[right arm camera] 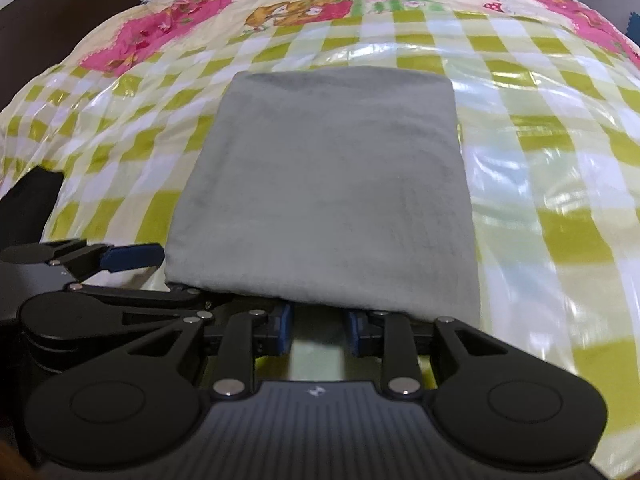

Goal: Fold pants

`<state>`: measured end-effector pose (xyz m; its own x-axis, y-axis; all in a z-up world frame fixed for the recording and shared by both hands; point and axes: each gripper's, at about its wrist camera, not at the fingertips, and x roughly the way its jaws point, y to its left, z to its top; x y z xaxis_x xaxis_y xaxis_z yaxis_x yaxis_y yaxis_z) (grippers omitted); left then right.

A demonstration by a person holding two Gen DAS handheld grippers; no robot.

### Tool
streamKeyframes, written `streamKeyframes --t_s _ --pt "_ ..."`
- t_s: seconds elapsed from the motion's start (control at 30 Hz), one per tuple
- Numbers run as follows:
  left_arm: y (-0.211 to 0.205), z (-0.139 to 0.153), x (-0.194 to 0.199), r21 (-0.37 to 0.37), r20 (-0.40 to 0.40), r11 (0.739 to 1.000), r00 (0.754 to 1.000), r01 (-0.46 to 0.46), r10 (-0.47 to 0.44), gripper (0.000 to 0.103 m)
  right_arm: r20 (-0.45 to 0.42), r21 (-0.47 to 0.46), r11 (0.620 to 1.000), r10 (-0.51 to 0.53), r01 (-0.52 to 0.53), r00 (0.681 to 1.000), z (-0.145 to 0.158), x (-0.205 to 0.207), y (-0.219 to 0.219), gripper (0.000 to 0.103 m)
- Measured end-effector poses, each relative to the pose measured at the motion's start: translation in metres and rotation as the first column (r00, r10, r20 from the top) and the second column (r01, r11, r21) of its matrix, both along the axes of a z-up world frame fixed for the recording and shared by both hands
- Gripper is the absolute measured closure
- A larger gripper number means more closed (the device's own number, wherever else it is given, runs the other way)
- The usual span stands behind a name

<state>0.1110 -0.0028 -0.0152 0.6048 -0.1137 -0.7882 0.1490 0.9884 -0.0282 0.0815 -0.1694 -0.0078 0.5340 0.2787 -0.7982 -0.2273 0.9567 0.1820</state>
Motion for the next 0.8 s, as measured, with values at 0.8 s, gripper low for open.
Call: streamKeyframes --t_s 0.8 --pt "-0.015 0.009 -0.065 -0.032 -0.008 0.999 1.0 0.015 -0.015 0.015 0.031 0.023 0.995 -0.095 0.095 0.995 0.014 -0.053 -0.02 0.075"
